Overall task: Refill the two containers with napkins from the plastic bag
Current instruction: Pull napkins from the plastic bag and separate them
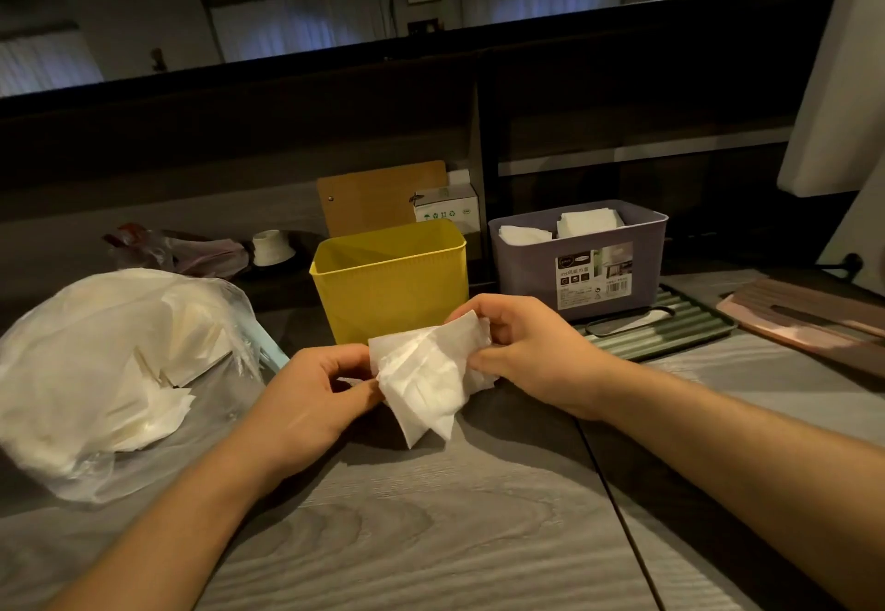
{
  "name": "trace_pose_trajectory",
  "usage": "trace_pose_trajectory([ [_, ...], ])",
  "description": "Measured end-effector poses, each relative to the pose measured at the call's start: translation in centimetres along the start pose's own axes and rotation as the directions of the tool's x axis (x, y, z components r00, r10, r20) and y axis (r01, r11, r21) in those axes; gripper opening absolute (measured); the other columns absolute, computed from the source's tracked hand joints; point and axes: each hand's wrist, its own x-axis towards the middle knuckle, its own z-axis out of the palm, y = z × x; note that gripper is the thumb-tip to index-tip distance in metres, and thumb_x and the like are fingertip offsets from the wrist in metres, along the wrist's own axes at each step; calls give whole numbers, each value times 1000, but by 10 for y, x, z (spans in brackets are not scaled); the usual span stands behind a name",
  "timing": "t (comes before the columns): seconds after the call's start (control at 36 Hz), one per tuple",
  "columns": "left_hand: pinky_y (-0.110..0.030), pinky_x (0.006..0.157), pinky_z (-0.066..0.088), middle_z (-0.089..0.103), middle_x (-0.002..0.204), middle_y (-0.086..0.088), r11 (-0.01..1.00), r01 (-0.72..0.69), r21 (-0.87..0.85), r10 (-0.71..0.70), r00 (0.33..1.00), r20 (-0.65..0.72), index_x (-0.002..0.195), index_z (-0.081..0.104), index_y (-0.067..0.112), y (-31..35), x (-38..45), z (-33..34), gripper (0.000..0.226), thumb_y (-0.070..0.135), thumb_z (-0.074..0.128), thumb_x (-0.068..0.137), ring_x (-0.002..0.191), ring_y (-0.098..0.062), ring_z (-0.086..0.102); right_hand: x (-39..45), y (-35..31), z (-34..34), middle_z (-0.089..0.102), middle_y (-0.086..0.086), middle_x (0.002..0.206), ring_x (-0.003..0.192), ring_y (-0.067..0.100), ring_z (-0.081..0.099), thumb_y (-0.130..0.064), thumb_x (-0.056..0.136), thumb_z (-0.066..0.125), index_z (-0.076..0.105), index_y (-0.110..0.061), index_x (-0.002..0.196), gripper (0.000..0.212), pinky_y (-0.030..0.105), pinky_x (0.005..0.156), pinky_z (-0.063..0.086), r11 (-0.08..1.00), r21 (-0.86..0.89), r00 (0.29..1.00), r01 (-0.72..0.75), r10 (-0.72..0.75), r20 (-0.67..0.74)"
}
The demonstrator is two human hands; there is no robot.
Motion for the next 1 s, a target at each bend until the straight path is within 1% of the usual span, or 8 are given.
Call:
trace_pose_trajectory([
  [0.11,-28,80,60,78,97,10,999,12,-42,-14,999,-49,100,77,24,1,0,2,18,12,63,97,92,-9,72,1,3,4,71,-5,104,100,11,68,9,87,64,68,-27,105,40,35,89,60,1000,24,999,10,-9,-34],
  [0.25,-23,76,55,78,93,7,994,-3,-109,-8,995,-101,98,76,25,4,0,4,27,9,55,100,85,-7,72,2,5,8,72,1,95,93,18,69,10,87,64,67,-19,95,30,30,82,59,996,64,997,66,-63,-53],
  [0.36,-13,67,54,78,92,5,989,-24,-144,12,997,-81,98,76,17,5,-2,2,24,4,56,98,81,-6,72,2,5,7,70,2,89,82,15,65,9,88,63,66,-17,91,27,25,73,56,996,56,995,73,-70,-67],
  [0.47,-21,71,58,77,100,5,978,-23,-206,20,1000,-19,107,68,16,4,-2,3,22,2,66,90,93,-10,73,2,3,5,69,1,94,88,14,67,12,86,63,66,-19,95,32,22,73,55,993,101,996,58,-51,-69],
  [0.58,-35,89,57,74,109,9,991,-26,-130,29,999,28,114,67,26,4,0,5,39,33,72,76,106,-11,69,0,1,7,70,0,104,97,15,69,13,86,62,66,-22,107,41,32,86,60,986,157,998,58,-52,-39],
  [0.67,-37,93,56,73,110,13,993,-56,-108,57,998,8,112,70,29,6,0,6,36,35,69,77,105,-8,68,-1,-1,9,68,-2,112,104,13,67,17,85,58,64,-26,117,54,32,90,59,979,194,998,59,-61,4],
  [0.78,-35,90,56,70,118,17,990,-72,-121,75,997,27,113,71,27,8,0,7,40,34,75,74,108,-8,66,-1,-3,13,65,-5,119,109,10,65,19,86,55,65,-31,119,61,28,87,59,964,262,998,37,-49,42],
  [1.0,-20,78,58,70,108,18,982,-62,-181,61,998,-14,119,62,35,5,0,10,46,39,70,74,106,-5,66,1,-3,14,68,2,113,106,23,67,21,86,52,69,-26,111,56,44,89,60,925,380,999,-17,28,-24],
])
